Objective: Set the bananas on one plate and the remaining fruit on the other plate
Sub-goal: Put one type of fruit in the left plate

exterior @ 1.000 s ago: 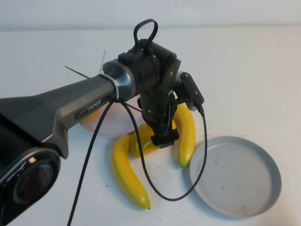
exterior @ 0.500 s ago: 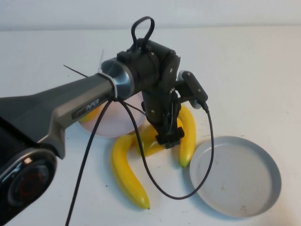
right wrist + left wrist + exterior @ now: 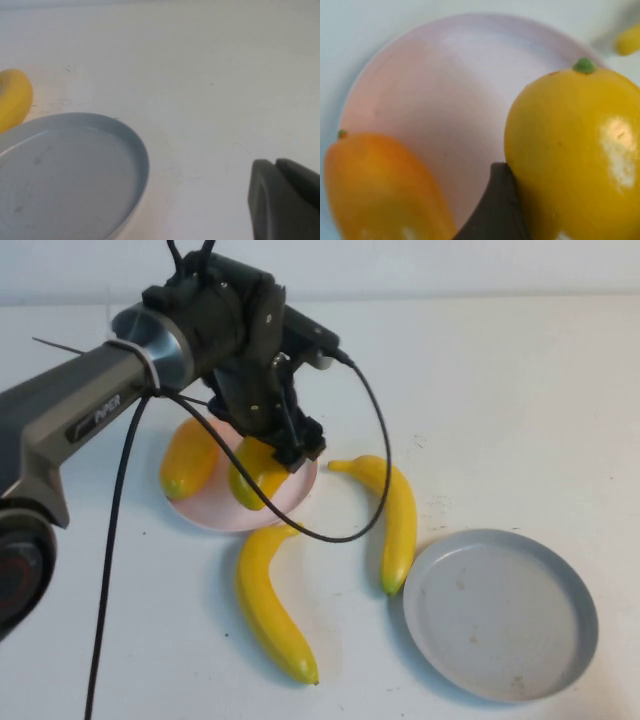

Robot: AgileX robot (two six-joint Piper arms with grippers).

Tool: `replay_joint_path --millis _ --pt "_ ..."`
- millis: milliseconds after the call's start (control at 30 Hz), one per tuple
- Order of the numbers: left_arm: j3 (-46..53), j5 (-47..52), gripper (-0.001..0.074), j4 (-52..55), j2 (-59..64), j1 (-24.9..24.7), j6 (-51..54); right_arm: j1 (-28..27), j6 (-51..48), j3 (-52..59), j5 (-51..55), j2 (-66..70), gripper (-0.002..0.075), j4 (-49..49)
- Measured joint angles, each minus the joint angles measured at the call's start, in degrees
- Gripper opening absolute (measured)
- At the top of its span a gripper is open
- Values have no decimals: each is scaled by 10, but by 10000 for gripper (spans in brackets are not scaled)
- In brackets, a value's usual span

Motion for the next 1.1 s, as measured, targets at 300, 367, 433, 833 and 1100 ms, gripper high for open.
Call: replay_joint_path --millis 300,367,433,833,1100 --pt "0 -6 547 2 32 37 -21 0 0 0 0 0 -17 0" --pt "0 -11 578 0 33 38 -30 0 0 0 0 0 -17 0" --pt "0 -18 627 0 33 38 -51 0 0 0 0 0 -17 0" --pt "0 0 658 5 -17 31 -92 0 0 0 0 0 -17 0" --pt "80 -24 208 54 -174 -51 -106 0 0 0 0 0 -17 0"
